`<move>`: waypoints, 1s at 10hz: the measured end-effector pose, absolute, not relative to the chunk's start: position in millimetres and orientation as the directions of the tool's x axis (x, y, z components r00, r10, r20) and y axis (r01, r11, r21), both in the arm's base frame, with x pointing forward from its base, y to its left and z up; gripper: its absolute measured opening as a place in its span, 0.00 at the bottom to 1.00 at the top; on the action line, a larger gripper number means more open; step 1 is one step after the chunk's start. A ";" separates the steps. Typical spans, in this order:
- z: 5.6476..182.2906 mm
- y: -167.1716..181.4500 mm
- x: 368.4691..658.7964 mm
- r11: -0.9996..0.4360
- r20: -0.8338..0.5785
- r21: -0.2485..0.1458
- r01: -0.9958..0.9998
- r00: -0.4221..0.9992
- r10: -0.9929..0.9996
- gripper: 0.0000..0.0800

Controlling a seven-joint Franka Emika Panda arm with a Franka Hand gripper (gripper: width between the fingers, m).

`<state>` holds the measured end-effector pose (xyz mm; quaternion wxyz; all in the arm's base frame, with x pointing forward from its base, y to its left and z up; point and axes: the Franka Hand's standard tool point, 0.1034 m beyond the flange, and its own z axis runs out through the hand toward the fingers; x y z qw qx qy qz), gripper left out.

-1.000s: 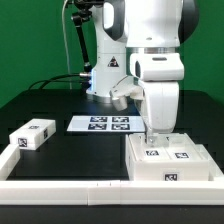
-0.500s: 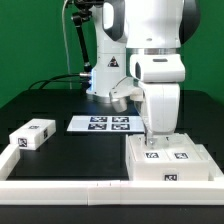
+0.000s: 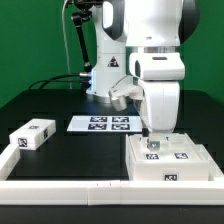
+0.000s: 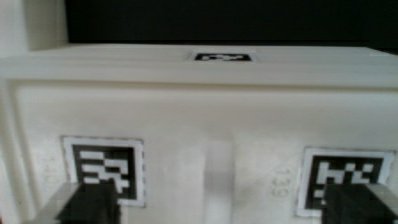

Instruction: Assemble cabinet

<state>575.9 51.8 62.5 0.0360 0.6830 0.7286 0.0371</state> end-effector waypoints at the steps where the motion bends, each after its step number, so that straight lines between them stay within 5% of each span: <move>1: 63.6 54.2 570.0 0.067 0.005 0.121 0.990 -0.068 0.998 0.92; 7: 92.5 51.8 506.5 -0.132 0.089 0.263 0.956 0.112 0.990 1.00; 10: 89.9 53.2 497.0 -0.189 0.108 0.254 0.948 0.166 0.980 1.00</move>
Offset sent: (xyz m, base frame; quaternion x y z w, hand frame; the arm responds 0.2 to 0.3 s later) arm -0.0551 -0.0234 0.0245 -0.0729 -0.0140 0.1015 0.9921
